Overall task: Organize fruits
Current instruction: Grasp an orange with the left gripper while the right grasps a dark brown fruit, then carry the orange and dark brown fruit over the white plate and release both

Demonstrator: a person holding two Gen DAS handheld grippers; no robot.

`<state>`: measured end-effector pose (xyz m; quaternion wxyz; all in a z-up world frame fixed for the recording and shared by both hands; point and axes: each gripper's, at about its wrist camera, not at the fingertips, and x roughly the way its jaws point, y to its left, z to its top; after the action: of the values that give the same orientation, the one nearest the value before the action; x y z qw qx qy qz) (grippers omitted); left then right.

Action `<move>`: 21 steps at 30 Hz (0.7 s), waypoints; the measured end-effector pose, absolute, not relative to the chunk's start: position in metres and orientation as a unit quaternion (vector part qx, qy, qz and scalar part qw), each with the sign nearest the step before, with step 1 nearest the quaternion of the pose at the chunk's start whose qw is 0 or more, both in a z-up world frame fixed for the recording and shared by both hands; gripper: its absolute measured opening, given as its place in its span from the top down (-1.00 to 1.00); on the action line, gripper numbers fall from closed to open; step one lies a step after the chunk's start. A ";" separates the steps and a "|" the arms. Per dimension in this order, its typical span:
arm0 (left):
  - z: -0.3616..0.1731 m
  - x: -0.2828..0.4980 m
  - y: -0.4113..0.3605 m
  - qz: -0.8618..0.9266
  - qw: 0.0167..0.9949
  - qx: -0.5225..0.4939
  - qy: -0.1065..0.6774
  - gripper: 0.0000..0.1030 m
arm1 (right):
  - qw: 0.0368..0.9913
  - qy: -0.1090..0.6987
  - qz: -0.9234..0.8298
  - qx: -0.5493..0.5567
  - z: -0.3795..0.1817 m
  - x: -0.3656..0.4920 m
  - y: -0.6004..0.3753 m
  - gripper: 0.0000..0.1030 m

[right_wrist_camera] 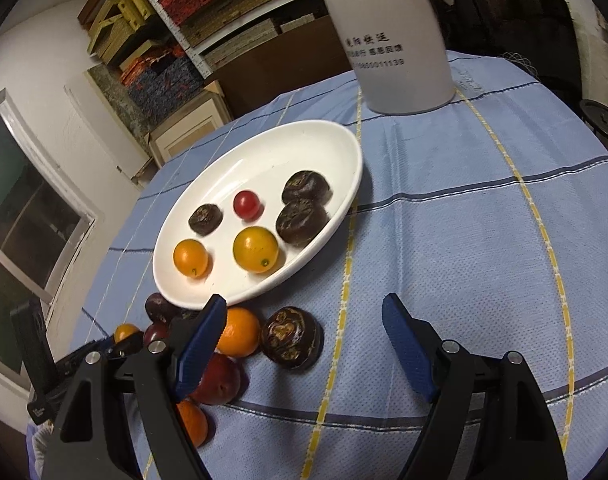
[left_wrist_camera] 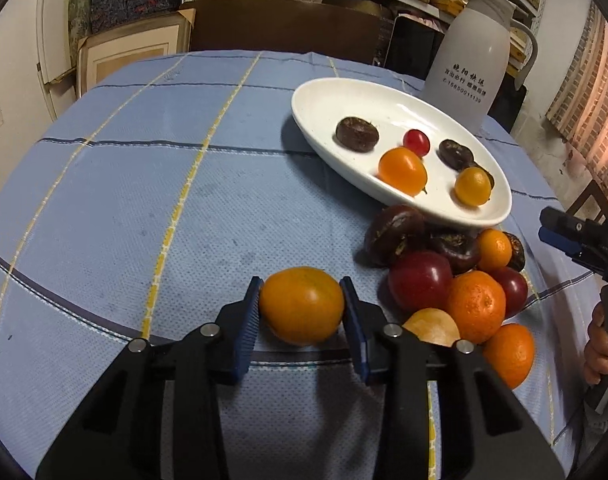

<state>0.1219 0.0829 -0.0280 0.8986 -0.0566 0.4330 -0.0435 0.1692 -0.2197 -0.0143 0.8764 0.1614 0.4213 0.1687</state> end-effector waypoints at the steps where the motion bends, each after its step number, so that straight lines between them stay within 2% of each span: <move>1: -0.028 0.122 0.085 -0.041 0.899 -0.061 0.433 0.27 | 0.876 0.423 0.171 0.160 -0.015 0.169 -0.218 -0.56; 5: -0.030 0.122 0.091 -0.037 0.896 -0.073 0.437 0.27 | 0.871 0.436 0.181 0.133 -0.020 0.168 -0.207 -0.35; 9: -0.032 0.122 0.087 -0.035 0.895 -0.061 0.440 0.26 | 0.866 0.455 0.180 0.099 -0.027 0.167 -0.195 0.07; 18: -0.032 0.123 0.085 -0.033 0.895 -0.054 0.442 0.26 | 0.878 0.446 0.171 0.015 -0.035 0.163 -0.169 0.06; 21: -0.032 0.123 0.084 -0.033 0.895 -0.049 0.441 0.26 | 0.885 0.435 0.163 -0.020 -0.035 0.157 -0.160 0.18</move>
<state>0.1230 0.0836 -0.0323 0.8955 -0.0490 0.4411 -0.0327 0.1566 -0.1596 -0.0354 0.8854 -0.0204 0.4350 0.1626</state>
